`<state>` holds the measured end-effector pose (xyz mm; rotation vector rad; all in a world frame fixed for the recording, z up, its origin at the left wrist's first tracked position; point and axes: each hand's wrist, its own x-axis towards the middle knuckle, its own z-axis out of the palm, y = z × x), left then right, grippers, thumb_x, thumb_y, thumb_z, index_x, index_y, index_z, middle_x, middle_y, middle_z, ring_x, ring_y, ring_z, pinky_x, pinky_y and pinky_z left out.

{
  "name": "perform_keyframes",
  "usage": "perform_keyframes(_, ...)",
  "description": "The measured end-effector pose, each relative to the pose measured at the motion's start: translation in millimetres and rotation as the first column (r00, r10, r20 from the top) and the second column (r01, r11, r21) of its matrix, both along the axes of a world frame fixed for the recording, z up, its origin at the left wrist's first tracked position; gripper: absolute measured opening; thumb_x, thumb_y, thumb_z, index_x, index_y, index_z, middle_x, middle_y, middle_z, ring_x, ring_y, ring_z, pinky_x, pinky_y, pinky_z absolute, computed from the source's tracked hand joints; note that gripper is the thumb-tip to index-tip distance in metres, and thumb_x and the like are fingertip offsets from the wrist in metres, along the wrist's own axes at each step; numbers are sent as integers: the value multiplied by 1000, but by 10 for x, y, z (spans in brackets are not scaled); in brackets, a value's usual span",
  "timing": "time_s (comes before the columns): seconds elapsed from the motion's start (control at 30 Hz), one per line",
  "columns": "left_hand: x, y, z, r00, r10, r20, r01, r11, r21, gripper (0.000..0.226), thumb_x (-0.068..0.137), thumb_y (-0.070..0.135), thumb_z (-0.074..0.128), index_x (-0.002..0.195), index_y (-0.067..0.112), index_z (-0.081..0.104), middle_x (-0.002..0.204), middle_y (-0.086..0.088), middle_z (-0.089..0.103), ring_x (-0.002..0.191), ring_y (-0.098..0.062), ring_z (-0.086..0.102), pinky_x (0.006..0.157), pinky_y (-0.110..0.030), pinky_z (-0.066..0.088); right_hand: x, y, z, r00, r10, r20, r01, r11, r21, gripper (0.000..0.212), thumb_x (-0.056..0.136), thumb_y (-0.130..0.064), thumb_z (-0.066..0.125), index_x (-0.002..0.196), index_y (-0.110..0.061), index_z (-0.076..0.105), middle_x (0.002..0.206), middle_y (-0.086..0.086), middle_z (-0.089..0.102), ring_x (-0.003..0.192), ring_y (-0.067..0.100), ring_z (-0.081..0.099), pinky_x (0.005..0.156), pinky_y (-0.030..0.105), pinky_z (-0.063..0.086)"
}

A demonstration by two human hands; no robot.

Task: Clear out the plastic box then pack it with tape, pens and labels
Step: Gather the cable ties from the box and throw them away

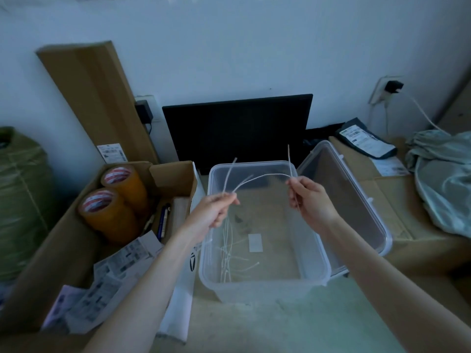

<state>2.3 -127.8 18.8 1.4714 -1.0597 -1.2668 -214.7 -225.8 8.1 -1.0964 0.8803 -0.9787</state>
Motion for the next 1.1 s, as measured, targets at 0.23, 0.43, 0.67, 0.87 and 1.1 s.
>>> perform_keyframes(0.23,-296,-36,17,975,11,223,4,998,-69,29,103,28,36,112,22,63,57,8,38,45,-3,31,43,-10,29,110,43,286,999,-7,47,11,998,-64,18,92,-12,58,79,-8,70,64,5,43,60,12,39,61,24,34)
perform_keyframes(0.43,-315,-60,89,962,102,254,-64,986,-154,32,104,24,32,104,13,62,103,3,68,69,-24,53,58,-33,43,86,73,366,990,50,131,-61,995,83,12,88,-2,60,78,-3,68,61,2,64,53,8,54,50,15,46)
perform_keyframes(0.67,-334,-90,92,998,-52,-23,49,991,-122,26,104,23,32,85,16,49,78,-4,67,48,-6,32,41,-15,25,148,147,313,977,34,211,-93,956,277,25,86,4,60,64,-7,54,61,8,65,47,8,58,45,15,49)
perform_keyframes(0.87,-241,-51,51,984,-149,101,154,987,-53,33,103,27,33,86,13,57,55,6,38,46,-4,32,44,-12,28,50,121,229,996,-30,89,15,985,170,27,84,4,64,66,-11,51,62,6,63,50,9,57,49,16,49)
perform_keyframes(1.1,52,37,12,940,-286,183,268,956,117,39,101,35,35,70,16,47,51,6,36,53,-12,39,70,-20,40,-110,-55,225,980,-173,99,155,973,174,26,84,4,63,67,-11,51,60,5,52,52,13,44,47,21,40)
